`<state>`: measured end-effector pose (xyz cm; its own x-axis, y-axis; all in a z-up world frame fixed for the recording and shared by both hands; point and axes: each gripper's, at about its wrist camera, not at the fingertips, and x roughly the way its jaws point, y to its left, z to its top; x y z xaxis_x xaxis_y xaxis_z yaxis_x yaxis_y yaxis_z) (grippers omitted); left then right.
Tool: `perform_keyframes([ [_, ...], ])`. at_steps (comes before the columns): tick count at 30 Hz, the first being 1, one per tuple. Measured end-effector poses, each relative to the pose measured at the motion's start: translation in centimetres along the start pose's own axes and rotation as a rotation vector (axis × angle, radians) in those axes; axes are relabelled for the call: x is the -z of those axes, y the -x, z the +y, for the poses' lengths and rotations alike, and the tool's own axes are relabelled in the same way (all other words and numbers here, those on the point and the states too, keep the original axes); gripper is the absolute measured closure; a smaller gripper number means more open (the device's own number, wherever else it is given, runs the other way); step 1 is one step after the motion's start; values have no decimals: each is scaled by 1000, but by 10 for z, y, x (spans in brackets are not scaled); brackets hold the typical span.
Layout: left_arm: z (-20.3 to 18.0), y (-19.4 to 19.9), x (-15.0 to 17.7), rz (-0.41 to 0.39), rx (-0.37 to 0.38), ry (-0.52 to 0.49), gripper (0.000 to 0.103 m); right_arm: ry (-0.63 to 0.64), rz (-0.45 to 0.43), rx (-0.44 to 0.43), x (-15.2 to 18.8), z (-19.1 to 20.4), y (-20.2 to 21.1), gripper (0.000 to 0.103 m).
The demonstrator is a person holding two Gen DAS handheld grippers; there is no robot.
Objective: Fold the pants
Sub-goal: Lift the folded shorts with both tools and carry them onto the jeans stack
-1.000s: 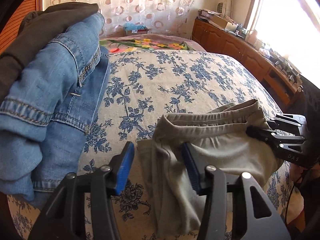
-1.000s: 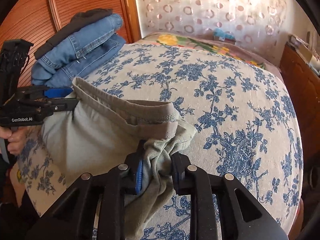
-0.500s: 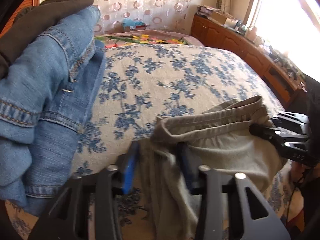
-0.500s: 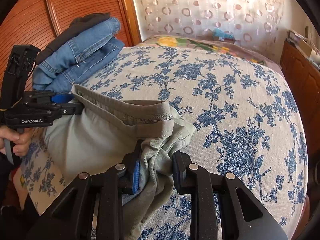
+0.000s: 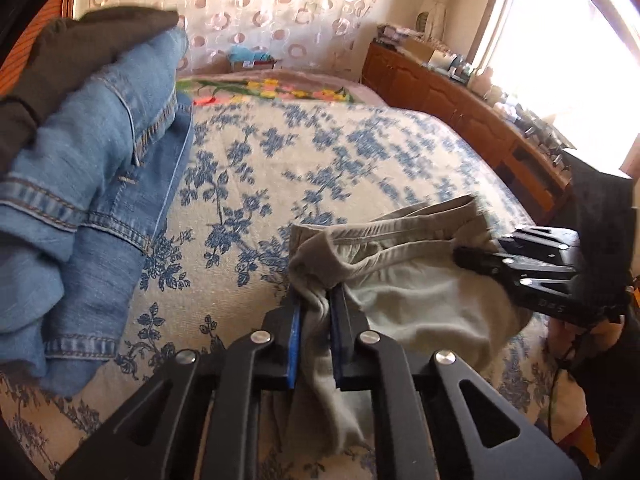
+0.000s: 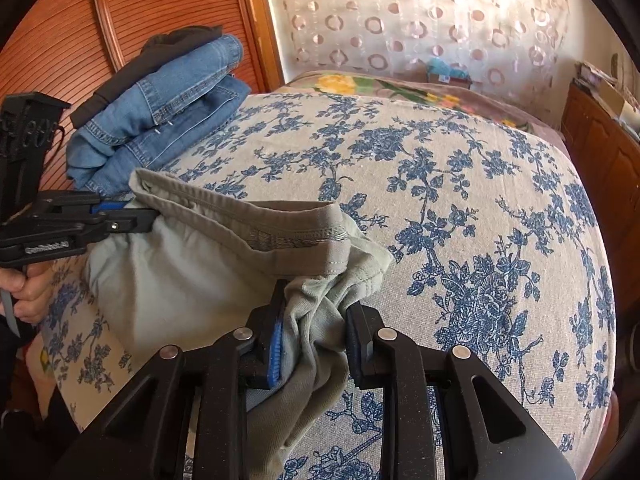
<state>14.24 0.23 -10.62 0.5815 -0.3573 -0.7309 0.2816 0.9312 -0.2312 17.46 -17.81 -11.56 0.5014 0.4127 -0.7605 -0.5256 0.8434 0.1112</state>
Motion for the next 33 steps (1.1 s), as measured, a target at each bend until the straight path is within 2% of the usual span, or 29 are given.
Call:
perform_keyframes([
  [3,-6,17,0,-48,18,-2,96,-16,-19,-14,-1,1,5,86],
  [8,-13,46,-3,-123,24,-6,96,-8,-113,-20,-15,10,33,86],
  [12,-15,66,-8,-182,-49,-14,96,38,-178,-4,-31,23,56,86],
  [16,-15,80,-13,-216,-71,-23,96,83,-212,5,-44,39,70,86],
  [27,0,115,-21,-296,-122,-21,96,131,-266,-15,-83,59,86,86],
  [33,23,129,-28,-342,-151,20,96,193,-271,-35,-119,76,79,86],
])
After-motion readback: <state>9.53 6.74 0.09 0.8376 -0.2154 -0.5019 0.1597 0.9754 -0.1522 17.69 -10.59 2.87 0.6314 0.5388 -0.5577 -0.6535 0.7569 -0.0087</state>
